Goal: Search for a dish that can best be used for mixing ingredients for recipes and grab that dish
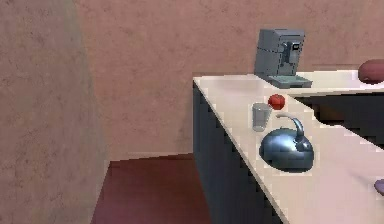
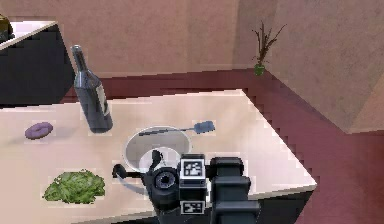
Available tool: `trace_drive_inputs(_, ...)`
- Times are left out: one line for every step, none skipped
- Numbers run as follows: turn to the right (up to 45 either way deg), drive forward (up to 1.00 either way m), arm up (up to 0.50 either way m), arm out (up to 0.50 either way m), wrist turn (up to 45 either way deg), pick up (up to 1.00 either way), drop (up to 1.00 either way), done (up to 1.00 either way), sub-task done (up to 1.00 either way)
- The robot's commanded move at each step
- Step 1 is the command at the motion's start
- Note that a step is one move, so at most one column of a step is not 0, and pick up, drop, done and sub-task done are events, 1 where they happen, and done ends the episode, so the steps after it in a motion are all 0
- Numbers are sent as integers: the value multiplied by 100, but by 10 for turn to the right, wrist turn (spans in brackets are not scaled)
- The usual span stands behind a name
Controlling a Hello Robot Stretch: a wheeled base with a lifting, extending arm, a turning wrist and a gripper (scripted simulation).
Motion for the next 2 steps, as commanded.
trace_drive_inputs(0,0,8,0,0,0,0,0,0)
trace_drive_inputs(0,0,0,0,0,0,0,100,0)
